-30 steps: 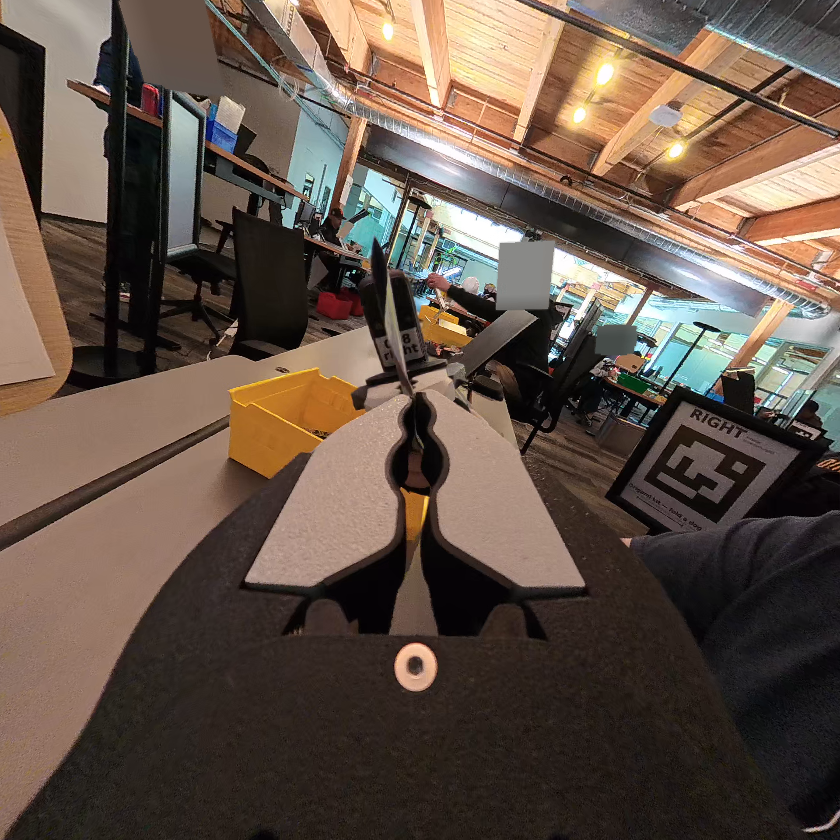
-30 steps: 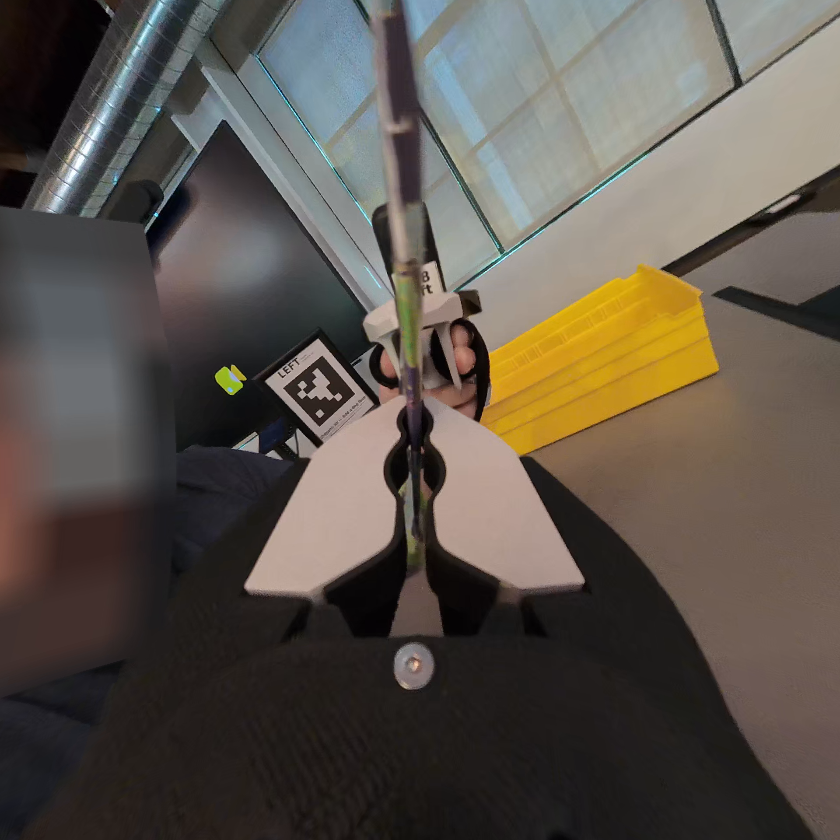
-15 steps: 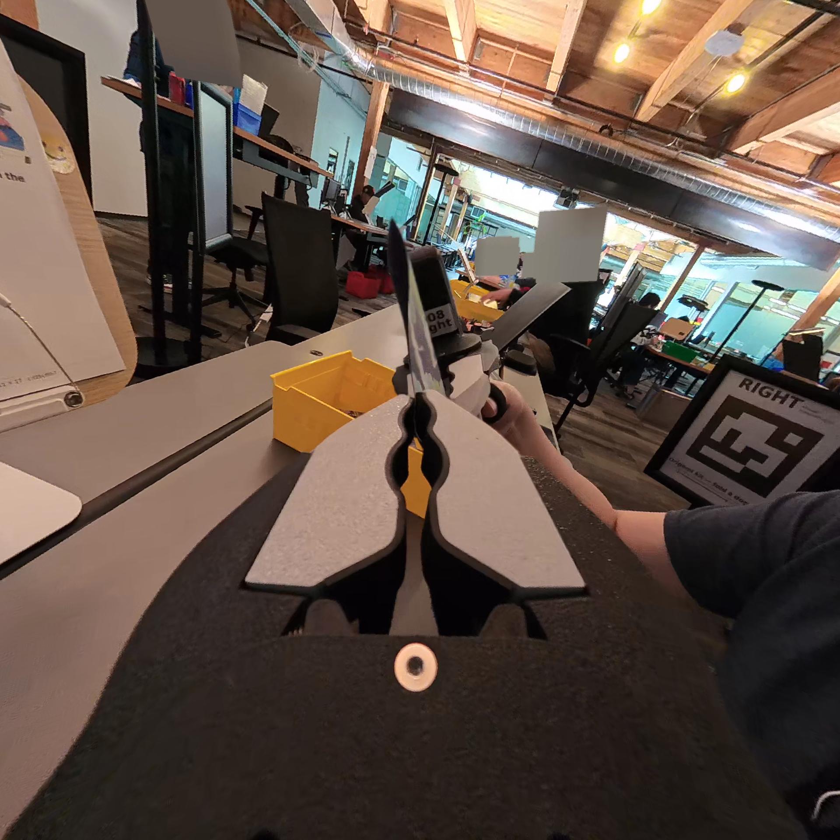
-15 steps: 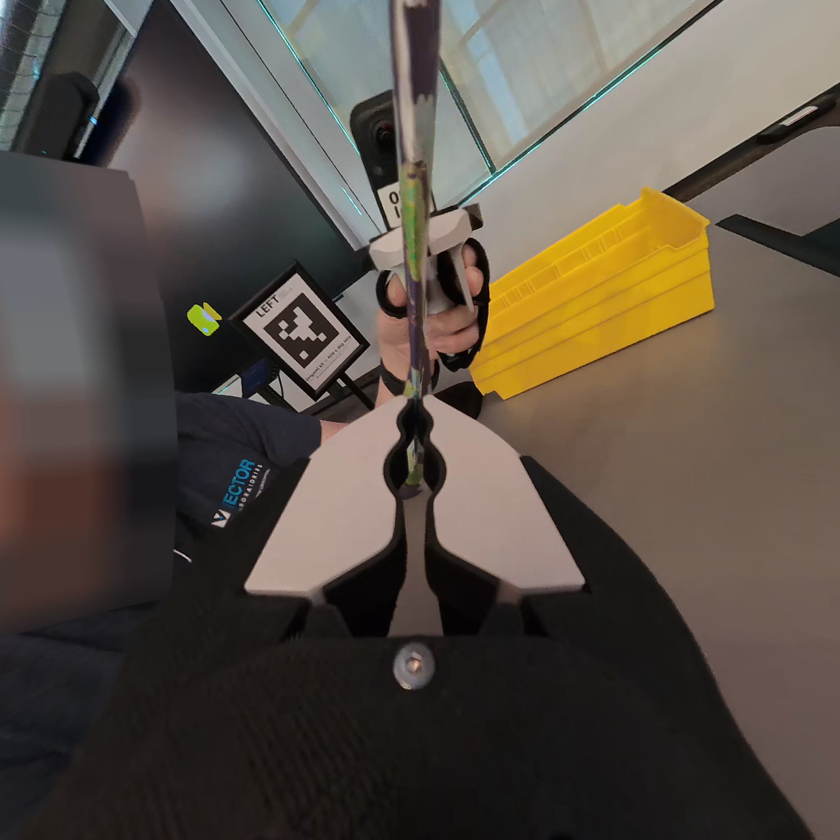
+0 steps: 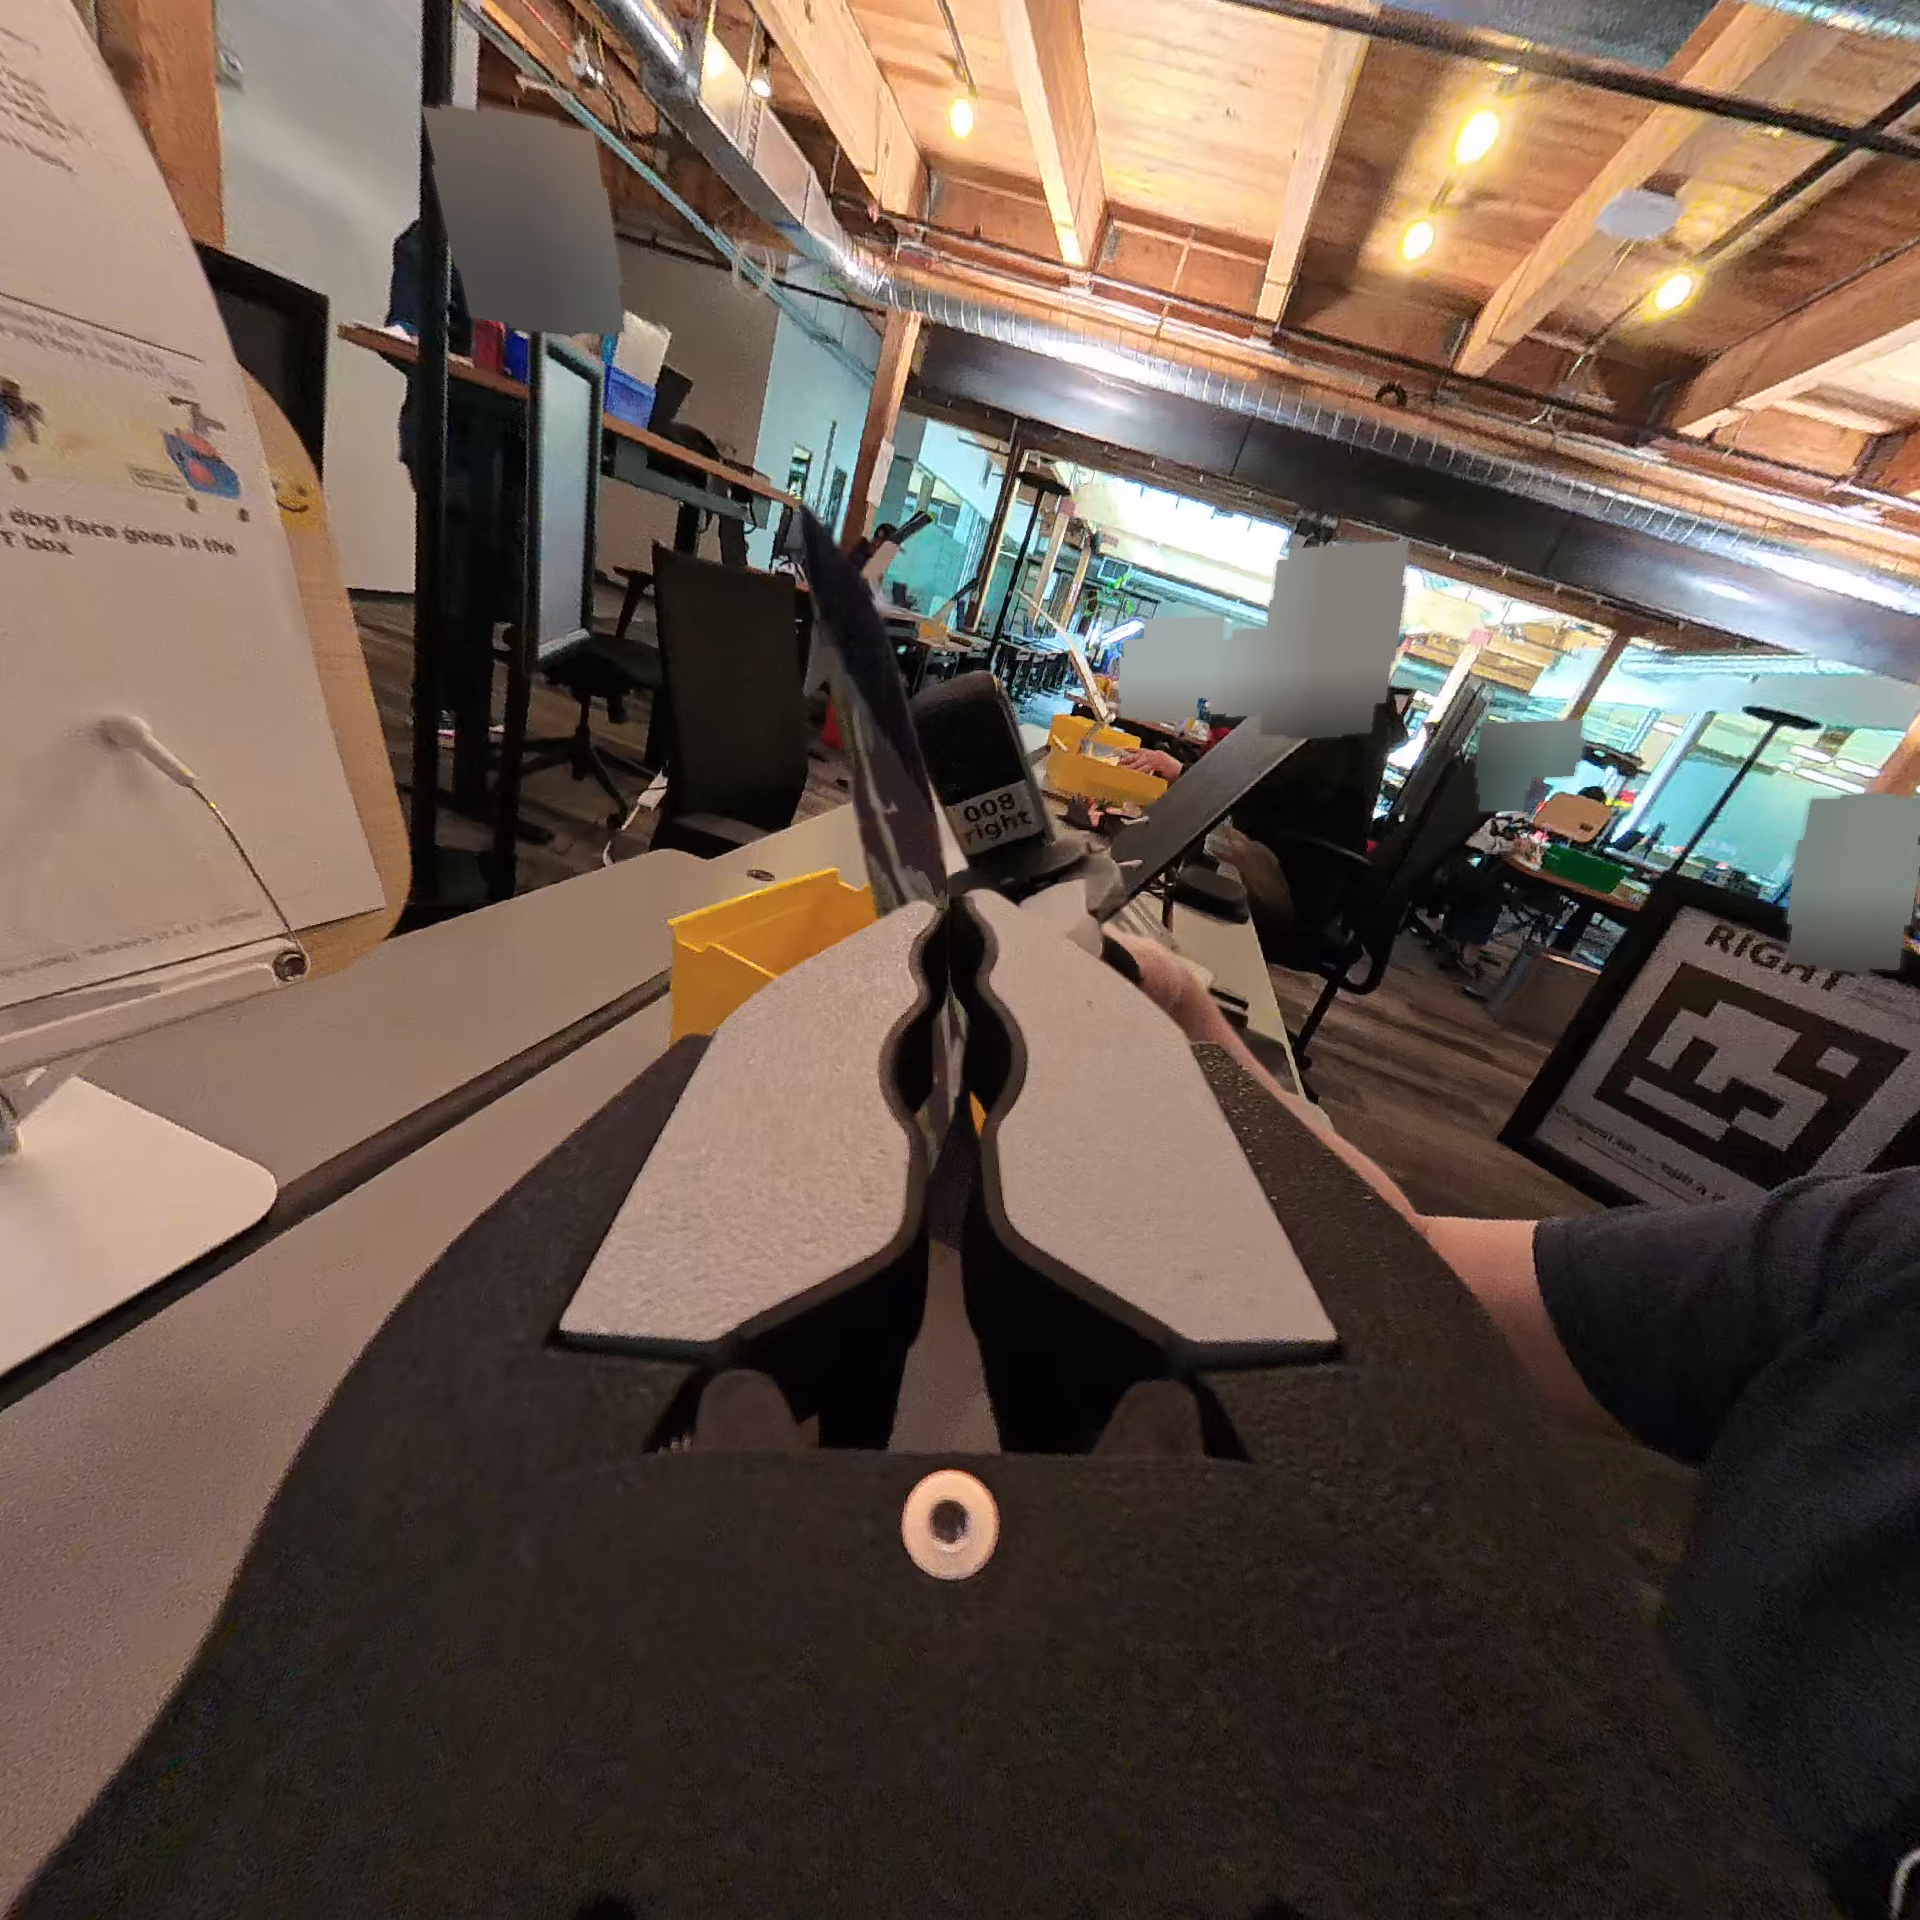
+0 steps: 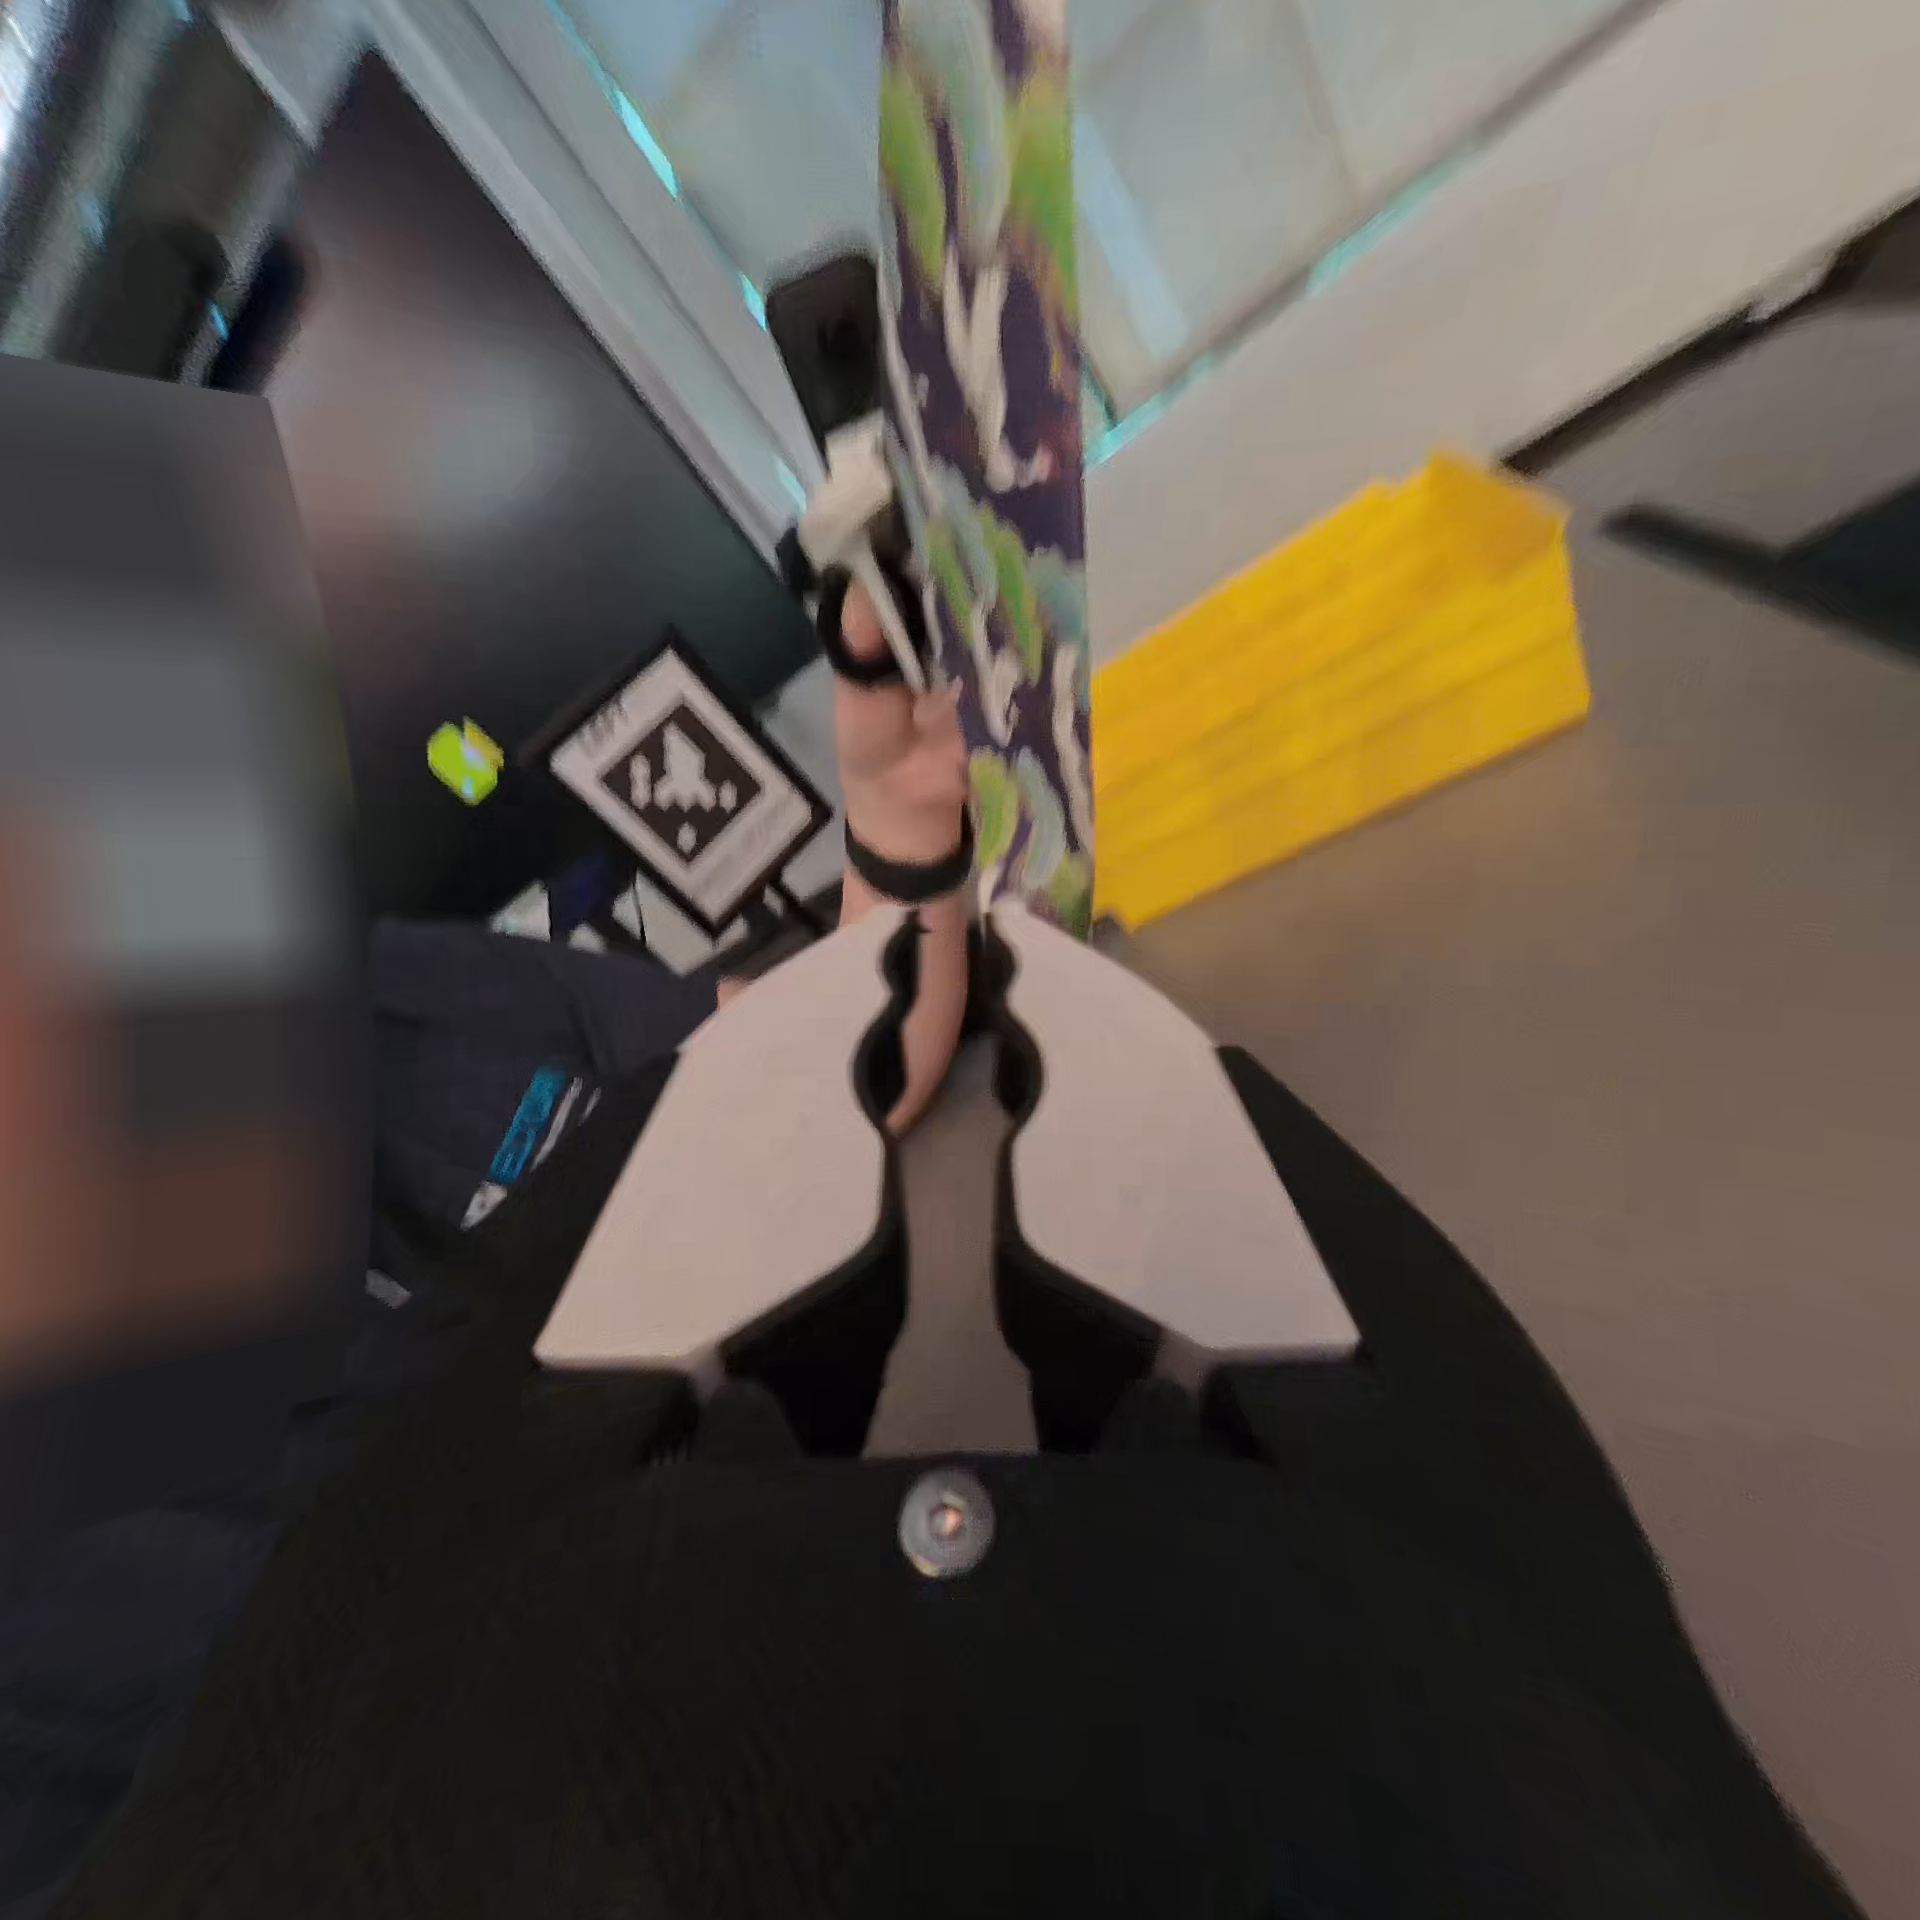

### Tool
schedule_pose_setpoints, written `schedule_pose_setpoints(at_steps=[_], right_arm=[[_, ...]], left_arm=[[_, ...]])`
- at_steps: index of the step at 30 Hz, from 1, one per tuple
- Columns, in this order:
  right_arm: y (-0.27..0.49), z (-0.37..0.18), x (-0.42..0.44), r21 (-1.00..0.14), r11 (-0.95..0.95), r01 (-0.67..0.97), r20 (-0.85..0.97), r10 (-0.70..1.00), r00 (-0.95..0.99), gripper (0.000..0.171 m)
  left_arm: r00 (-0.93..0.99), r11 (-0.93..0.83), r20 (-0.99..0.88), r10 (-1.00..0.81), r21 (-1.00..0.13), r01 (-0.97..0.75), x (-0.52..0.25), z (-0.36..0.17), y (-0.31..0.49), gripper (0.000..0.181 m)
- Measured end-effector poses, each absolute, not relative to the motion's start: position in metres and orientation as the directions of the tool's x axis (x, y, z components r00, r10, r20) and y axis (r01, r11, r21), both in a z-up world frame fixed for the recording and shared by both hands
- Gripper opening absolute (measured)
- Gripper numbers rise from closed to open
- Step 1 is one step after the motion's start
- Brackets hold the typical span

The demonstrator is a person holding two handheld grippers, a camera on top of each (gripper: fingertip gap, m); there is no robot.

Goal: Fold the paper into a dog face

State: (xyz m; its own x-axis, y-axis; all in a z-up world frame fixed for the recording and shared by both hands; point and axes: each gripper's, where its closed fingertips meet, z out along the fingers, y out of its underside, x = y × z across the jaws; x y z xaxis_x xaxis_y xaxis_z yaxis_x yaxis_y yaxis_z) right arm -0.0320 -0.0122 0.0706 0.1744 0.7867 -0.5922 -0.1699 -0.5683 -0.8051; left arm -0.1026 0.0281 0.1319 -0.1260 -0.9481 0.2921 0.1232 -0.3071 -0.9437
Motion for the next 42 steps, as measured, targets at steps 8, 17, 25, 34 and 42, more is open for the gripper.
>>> schedule_pose_setpoints(at_steps=[8,17,25,34,42], right_arm=[[0.017,0.074,-0.054,-0.882,-0.37,-0.291,-0.451,0.842,0.295,0.055],[-0.003,0.064,-0.08,-0.795,-0.551,-0.253,-0.571,0.821,0.005,0.001],[-0.01,0.057,-0.085,-0.798,-0.573,-0.186,-0.582,0.813,-0.011,0.002],[-0.013,0.049,-0.083,-0.785,-0.609,-0.113,-0.614,0.789,0.018,0.002],[-0.018,0.043,-0.08,-0.77,-0.636,-0.049,-0.638,0.768,0.049,0.002]], left_arm=[[-0.165,-0.308,0.286,-0.944,-0.944,0.121,-0.098,0.134,0.019,0.0],[-0.132,-0.295,0.28,-0.951,-0.948,0.118,-0.095,0.13,0.023,0.0],[-0.125,-0.321,0.306,-0.944,-0.938,0.129,-0.102,0.131,0.031,0.0],[-0.119,-0.343,0.328,-0.937,-0.931,0.129,-0.1,0.128,0.035,0.0],[-0.112,-0.349,0.336,-0.935,-0.926,0.142,-0.103,0.129,0.038,0.0]])
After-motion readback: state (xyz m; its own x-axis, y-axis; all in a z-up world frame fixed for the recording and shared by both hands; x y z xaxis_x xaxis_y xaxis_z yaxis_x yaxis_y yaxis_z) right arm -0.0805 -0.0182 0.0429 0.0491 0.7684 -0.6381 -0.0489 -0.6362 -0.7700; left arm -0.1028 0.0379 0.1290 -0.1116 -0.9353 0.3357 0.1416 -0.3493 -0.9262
